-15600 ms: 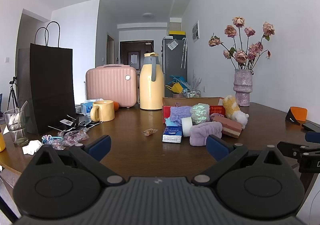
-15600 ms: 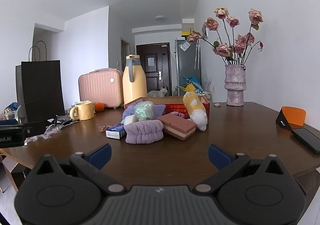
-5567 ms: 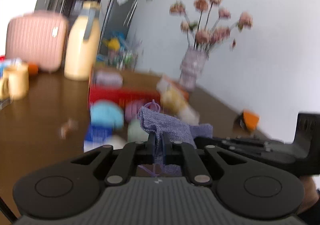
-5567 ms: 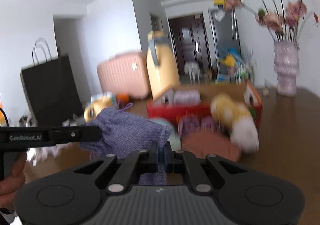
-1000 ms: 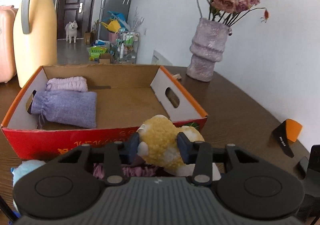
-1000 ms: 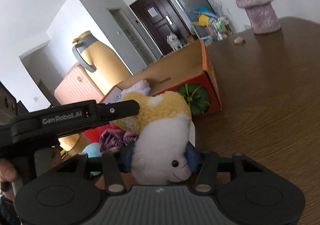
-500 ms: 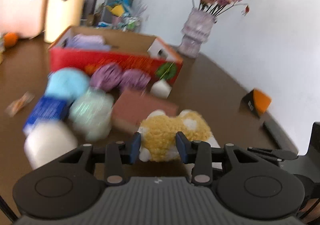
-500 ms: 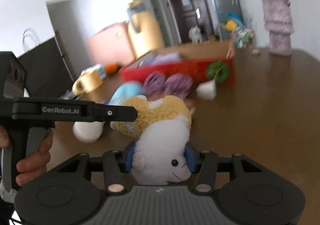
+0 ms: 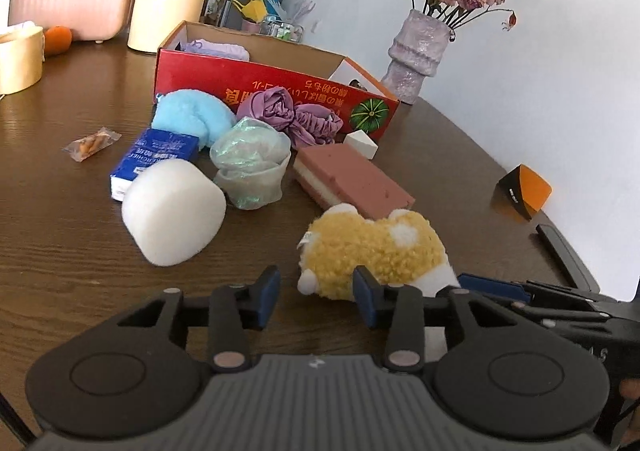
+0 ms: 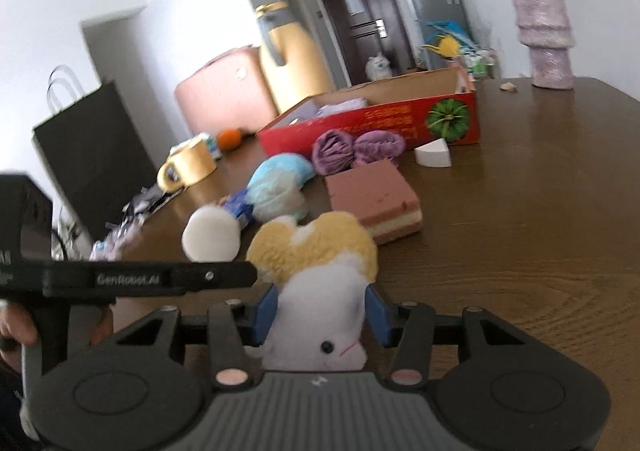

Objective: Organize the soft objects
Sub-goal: 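Grasp the yellow-and-white plush toy with both grippers and lift, then carry the plush toy with both grippers into the cardboard box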

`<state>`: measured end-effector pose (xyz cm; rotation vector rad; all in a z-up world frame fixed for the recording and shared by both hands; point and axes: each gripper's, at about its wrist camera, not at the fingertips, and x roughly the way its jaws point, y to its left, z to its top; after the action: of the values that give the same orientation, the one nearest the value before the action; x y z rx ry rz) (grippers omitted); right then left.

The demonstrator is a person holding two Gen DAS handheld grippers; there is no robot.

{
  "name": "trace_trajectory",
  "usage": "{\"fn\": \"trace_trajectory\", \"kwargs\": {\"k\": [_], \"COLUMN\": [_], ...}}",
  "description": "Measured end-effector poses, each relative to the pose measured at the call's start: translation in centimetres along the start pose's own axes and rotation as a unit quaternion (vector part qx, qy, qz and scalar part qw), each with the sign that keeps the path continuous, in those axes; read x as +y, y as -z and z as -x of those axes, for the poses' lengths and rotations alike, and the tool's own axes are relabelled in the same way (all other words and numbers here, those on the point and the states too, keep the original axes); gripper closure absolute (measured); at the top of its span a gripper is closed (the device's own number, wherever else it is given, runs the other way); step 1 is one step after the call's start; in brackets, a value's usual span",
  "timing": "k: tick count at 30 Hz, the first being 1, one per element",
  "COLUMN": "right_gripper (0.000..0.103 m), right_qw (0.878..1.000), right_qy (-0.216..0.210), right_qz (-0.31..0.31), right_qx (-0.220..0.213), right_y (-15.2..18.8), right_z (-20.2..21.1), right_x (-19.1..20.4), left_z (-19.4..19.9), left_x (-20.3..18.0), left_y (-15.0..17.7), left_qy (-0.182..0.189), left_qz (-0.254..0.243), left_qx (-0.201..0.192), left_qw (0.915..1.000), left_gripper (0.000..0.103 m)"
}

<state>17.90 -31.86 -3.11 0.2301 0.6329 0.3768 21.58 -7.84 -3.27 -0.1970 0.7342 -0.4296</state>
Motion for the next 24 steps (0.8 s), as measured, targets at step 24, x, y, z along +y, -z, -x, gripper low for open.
{"fn": "trace_trajectory", "kwargs": {"k": [24], "right_gripper": [0.067], "right_qw": [0.997], "right_qy": [-0.03], "right_qz": [-0.029], "right_qx": [-0.061], "right_y": [-9.8], "right_z": [-1.1], "right_x": [-1.7], "left_z": [-0.1], "left_x": [-2.8], "left_y": [-10.5], "left_qy": [0.062], "left_qz": [-0.053], "left_qx": [-0.081], "left_qw": [0.9933], "left_gripper": [0.067]}}
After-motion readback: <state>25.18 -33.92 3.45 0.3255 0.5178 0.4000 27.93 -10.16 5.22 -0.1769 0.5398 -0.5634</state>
